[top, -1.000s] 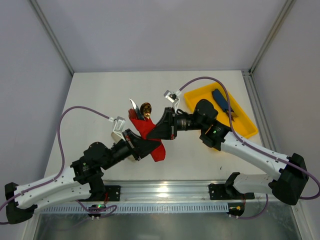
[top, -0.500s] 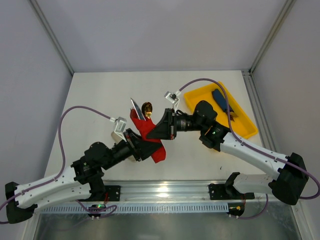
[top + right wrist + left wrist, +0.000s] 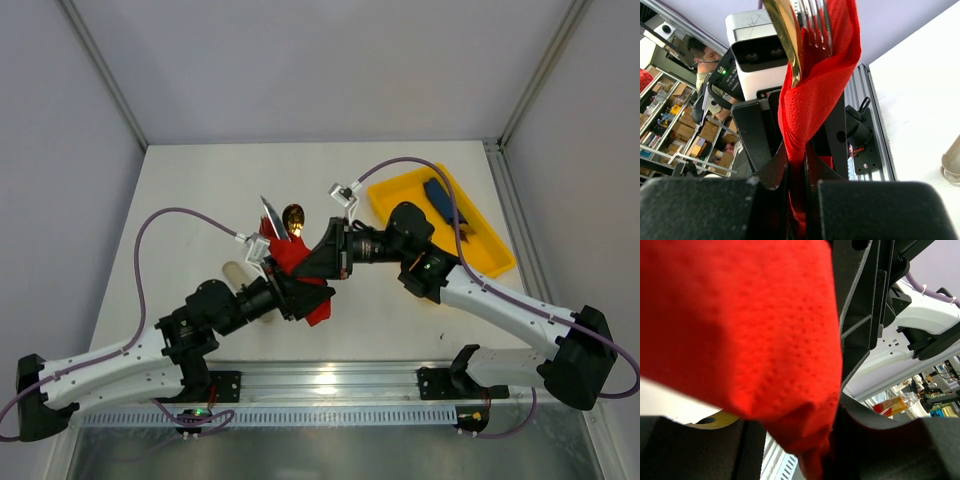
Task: Place the utensils on the paper napkin and roll it up
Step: Roll the napkin.
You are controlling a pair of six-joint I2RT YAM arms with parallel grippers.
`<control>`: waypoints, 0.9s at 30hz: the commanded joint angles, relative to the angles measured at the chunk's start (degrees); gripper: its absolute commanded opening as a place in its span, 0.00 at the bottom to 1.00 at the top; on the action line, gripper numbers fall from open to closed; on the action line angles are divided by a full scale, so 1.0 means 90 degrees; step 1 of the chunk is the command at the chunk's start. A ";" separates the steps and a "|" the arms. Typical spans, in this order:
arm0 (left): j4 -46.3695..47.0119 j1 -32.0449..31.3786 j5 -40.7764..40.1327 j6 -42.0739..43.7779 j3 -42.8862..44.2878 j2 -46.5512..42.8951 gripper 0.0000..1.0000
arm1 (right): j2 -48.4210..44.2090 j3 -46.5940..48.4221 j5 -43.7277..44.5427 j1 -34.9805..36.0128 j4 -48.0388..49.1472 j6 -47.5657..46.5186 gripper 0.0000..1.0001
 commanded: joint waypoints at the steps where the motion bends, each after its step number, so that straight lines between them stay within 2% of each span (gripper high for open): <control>1: 0.0122 0.0000 -0.0096 0.0080 0.0115 0.0005 0.47 | -0.0161 0.0171 0.0010 0.0042 0.0547 0.0069 0.04; 7: 0.0424 0.0000 -0.0096 0.0041 -0.0021 -0.0063 0.49 | -0.0142 0.0162 0.0000 0.0042 0.0547 0.0050 0.04; 17: 0.0454 0.0000 -0.0301 -0.0037 -0.0197 -0.0258 0.42 | -0.0200 0.0162 0.0078 0.0042 0.0352 -0.0097 0.04; 27: 0.0444 0.0000 -0.0428 -0.0076 -0.0246 -0.0346 0.24 | -0.0229 0.0152 0.0107 0.0061 0.0293 -0.0126 0.04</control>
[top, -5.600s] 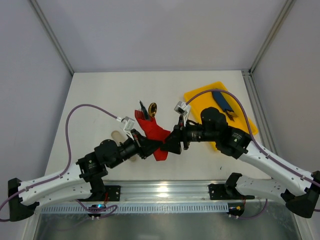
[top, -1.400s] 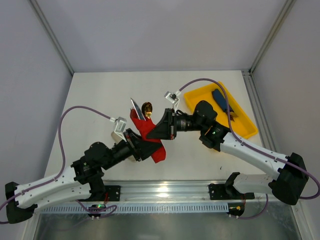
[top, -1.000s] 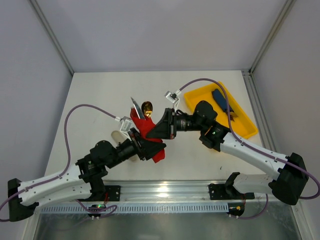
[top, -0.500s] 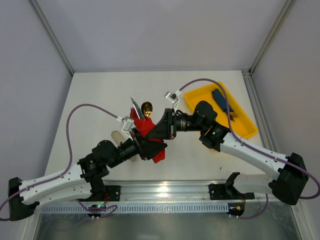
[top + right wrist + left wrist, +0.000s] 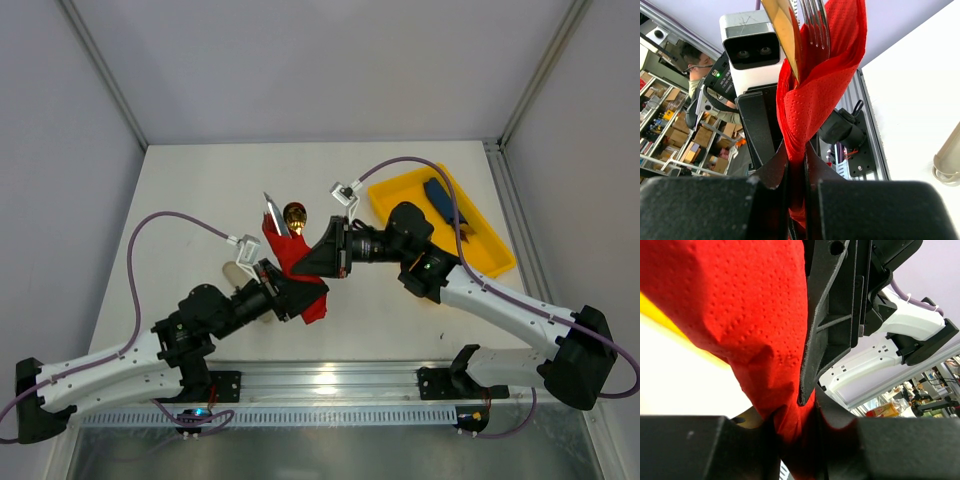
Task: Place the utensils on the paper napkin and roll it up
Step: Roll the napkin.
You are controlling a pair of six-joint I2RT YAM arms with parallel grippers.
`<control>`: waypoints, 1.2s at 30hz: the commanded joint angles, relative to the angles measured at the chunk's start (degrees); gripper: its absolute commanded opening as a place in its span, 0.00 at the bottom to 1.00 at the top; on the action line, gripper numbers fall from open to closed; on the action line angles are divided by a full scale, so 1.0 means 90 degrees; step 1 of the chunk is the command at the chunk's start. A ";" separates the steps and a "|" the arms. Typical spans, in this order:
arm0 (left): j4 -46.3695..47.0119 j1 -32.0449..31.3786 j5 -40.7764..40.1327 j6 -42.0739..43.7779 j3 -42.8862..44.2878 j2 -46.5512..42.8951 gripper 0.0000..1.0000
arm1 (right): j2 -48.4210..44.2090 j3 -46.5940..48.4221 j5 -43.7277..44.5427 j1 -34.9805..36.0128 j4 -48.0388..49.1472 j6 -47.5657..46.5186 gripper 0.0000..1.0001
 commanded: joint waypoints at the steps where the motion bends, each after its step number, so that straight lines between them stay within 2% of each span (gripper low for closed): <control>1: 0.0233 0.0012 -0.0270 0.0043 -0.0064 -0.0089 0.22 | -0.0217 0.0142 -0.0077 0.0044 0.0400 -0.0034 0.04; 5: 0.0213 0.0022 -0.0280 0.0043 -0.0035 -0.0079 0.12 | -0.0227 0.0152 -0.0087 0.0064 0.0400 -0.0053 0.04; 10: 0.0135 0.0012 -0.0329 0.0072 -0.0005 -0.0099 0.07 | -0.0237 0.0152 -0.0087 0.0083 0.0351 -0.0102 0.04; 12: 0.0096 0.0012 -0.0358 0.0091 -0.0005 -0.0118 0.01 | -0.0246 0.0132 -0.0097 0.0093 0.0293 -0.0160 0.04; 17: 0.0018 0.0012 -0.0397 0.0130 -0.0015 -0.0147 0.00 | -0.0256 0.0191 0.0030 0.0103 -0.0020 -0.0375 0.04; 25: -0.0226 0.0012 -0.0446 0.0267 0.0014 -0.0235 0.00 | -0.0305 0.0288 0.0362 0.0103 -0.0723 -0.0707 0.38; 31: -0.0412 0.0012 -0.0504 0.0326 0.0063 -0.0196 0.00 | -0.0607 0.0571 0.0908 0.0103 -0.1679 -0.1156 0.53; 32: -0.0431 0.0012 -0.0524 0.0326 0.0063 -0.0196 0.00 | -0.0646 0.0620 0.1025 0.0093 -0.1854 -0.1224 0.60; 36: -0.0451 0.0012 -0.0524 0.0316 0.0073 -0.0128 0.00 | -0.0890 0.0787 0.1659 -0.0024 -0.2771 -0.1478 0.64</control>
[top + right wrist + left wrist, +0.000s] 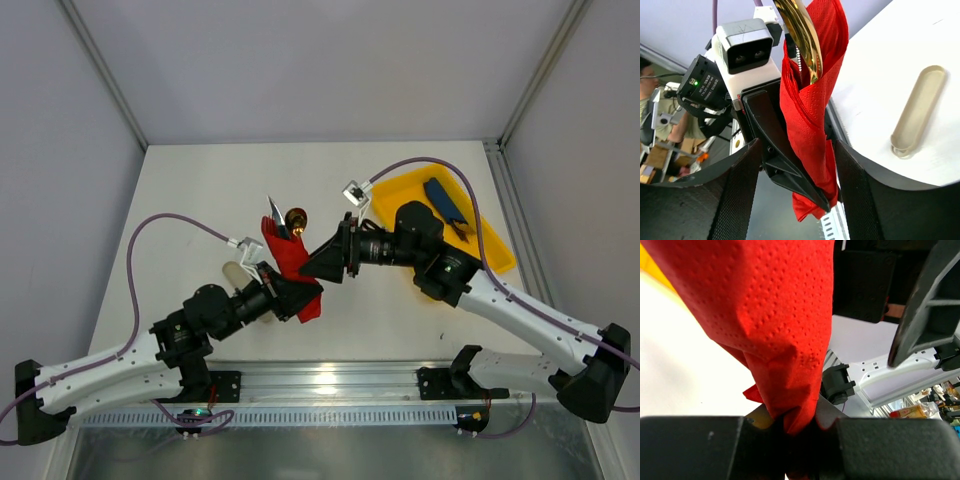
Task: Place the utensils on the paper napkin and roll it up
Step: Roll the napkin, then place the utensils in the bin.
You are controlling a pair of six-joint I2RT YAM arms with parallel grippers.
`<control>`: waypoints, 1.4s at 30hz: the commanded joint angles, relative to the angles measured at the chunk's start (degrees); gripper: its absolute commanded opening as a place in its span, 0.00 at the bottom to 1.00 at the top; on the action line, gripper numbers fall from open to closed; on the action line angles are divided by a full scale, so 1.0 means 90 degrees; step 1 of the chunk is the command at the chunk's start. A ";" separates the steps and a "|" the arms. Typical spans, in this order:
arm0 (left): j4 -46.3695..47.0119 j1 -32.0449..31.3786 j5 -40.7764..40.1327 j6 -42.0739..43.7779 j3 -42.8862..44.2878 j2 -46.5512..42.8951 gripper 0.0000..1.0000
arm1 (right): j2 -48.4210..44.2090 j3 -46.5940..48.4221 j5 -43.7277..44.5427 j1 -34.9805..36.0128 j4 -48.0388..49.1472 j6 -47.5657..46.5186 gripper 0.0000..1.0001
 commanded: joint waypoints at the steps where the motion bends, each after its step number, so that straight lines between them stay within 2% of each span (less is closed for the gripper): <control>1: 0.0292 0.0017 -0.0092 0.0156 0.0119 -0.0009 0.00 | -0.0383 0.0374 0.0639 -0.0121 -0.0792 -0.0466 0.64; 10: 0.0536 0.0017 0.0152 0.0019 0.0119 0.0108 0.00 | -0.0471 0.0237 0.0190 -0.0307 -0.0841 -0.0808 0.65; 14: 0.0585 0.0017 0.0094 -0.0078 0.0177 0.0293 0.00 | -0.0744 0.0266 0.0841 -0.0336 -0.1183 -0.0886 0.65; 18: 0.0526 0.0017 0.0016 -0.0098 0.0362 0.0654 0.00 | -0.0833 0.0471 0.1468 -0.0405 -0.2011 -0.0925 0.65; 26: 0.0663 0.0017 -0.0101 -0.0176 0.0509 0.0928 0.00 | -0.1076 0.0189 0.1371 -0.0483 -0.1935 -0.0935 0.65; 33: 0.0254 0.0017 -0.0608 -0.0371 0.0870 0.1425 0.00 | -0.1428 0.0451 0.2834 -0.0502 -0.3231 -0.0692 0.65; 36: 0.0263 0.0017 -0.0833 -0.0449 0.1095 0.1815 0.00 | -0.1788 0.0530 0.3684 -0.0532 -0.3858 -0.0448 0.64; 37: 0.0330 0.0027 -0.0911 -0.0479 0.1134 0.1914 0.00 | -0.1906 0.0540 0.4266 -0.0541 -0.4004 -0.0379 0.64; 42: 0.0487 0.0027 -0.1146 -0.0567 0.1679 0.2665 0.00 | -0.2570 0.0618 0.5539 -0.0542 -0.5127 -0.0018 0.62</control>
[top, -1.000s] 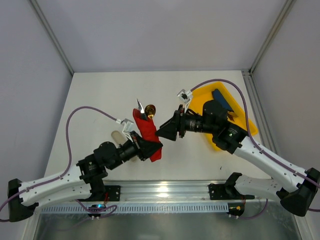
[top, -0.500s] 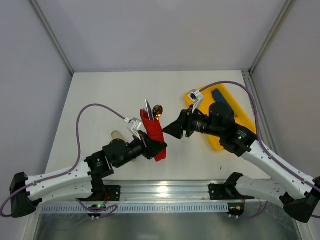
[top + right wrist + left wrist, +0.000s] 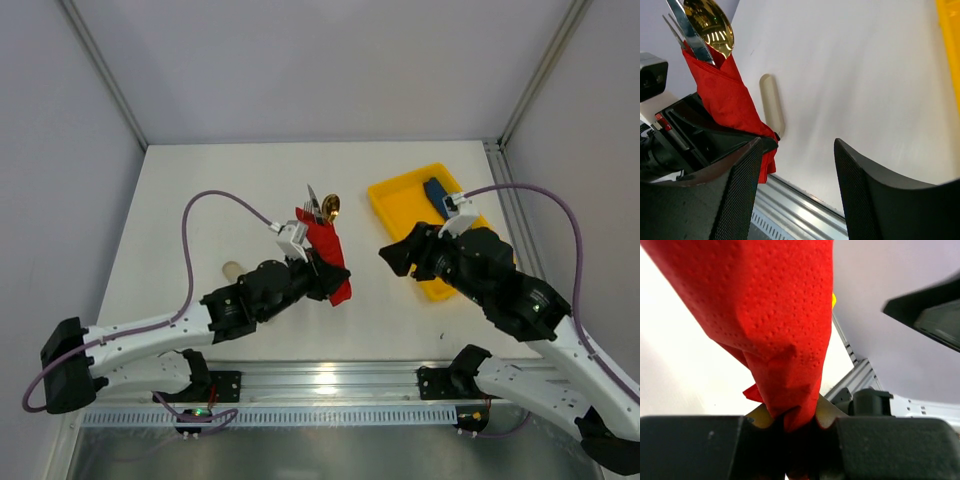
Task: Place the utensils on the paper napkin and roll it up
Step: Place the utensils in the bin.
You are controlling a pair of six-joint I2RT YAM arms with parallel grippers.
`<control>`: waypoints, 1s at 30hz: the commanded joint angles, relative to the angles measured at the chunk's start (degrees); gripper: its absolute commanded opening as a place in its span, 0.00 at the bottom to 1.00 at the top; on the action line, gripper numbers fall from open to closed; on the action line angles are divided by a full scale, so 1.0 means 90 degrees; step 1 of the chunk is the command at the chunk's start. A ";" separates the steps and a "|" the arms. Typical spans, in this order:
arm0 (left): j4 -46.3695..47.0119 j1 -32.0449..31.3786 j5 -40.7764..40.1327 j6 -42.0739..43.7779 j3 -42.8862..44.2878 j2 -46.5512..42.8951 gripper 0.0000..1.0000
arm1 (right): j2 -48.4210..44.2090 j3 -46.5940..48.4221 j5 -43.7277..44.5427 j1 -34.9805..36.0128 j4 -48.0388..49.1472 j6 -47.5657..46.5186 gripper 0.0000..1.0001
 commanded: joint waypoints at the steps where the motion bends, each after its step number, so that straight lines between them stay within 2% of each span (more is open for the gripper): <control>1: 0.0499 0.0015 -0.0437 -0.0071 0.0770 0.0608 0.00 | -0.0518 0.0387 0.1560 -0.0019 -0.1062 0.0499 0.62; 13: 0.1572 0.0014 -0.1111 -0.1047 0.2626 0.3432 0.00 | -0.0959 0.1041 0.3455 -0.0029 -0.3202 0.1262 0.58; 17: 0.1993 0.0014 -0.1160 -0.1409 0.3405 0.4360 0.00 | -0.1213 0.1207 0.3485 -0.0029 -0.3407 0.1311 0.58; 22: 0.2344 0.0014 -0.0809 -0.1955 0.4432 0.5746 0.00 | -0.1271 0.1568 0.3583 -0.0019 -0.3759 0.1331 0.58; 30: 0.2111 0.0014 -0.0741 -0.2308 0.6005 0.7319 0.00 | -0.1389 0.1686 0.3524 -0.0019 -0.3838 0.1331 0.58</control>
